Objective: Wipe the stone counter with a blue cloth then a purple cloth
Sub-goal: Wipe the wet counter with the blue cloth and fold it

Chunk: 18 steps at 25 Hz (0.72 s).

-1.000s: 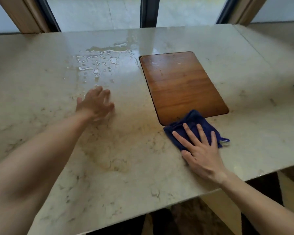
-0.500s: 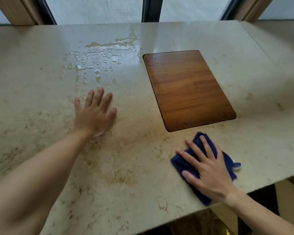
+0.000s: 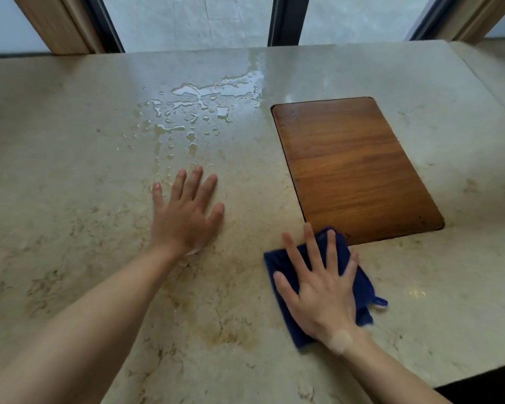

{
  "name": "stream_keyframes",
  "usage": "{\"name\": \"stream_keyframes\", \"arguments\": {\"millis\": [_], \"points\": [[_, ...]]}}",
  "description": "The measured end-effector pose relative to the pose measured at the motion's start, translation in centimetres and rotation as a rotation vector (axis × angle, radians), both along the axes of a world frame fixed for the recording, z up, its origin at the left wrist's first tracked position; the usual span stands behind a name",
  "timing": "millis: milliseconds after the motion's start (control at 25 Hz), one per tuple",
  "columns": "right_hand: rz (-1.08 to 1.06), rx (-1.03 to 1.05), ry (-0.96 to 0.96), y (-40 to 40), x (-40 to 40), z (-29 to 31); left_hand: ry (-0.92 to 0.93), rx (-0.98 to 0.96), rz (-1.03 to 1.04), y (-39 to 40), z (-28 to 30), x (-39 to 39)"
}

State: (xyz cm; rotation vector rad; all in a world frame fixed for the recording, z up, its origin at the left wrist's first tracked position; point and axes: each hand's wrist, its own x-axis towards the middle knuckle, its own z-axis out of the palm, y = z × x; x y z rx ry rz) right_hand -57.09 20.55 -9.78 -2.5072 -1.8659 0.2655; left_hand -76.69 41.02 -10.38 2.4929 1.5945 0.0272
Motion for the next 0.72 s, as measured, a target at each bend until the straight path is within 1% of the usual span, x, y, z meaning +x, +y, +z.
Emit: {"name": "stream_keyframes", "arguments": {"millis": [80,240,360,520,600,720], "points": [[-0.019,-0.033,0.033,5.5,0.3,0.0,0.016,-0.003,0.0,-0.1,0.0,0.0],[-0.088,0.074,0.009,18.0,2.4,-0.4,0.014,0.051,-0.014,-0.3,-0.2,-0.3],[-0.125,-0.012,0.077,28.0,4.8,-0.1,0.036,0.062,-0.035,-0.5,-0.2,-0.3],[-0.149,-0.007,0.072,40.5,8.0,0.2,0.024,0.134,-0.054,-0.2,0.0,-0.1],[-0.136,-0.013,0.064,45.7,9.4,0.4,0.013,0.215,-0.059,0.0,-0.6,0.0],[-0.025,-0.042,0.054,52.6,10.6,1.0,0.025,0.304,-0.064,0.6,-1.7,-0.2]]}}
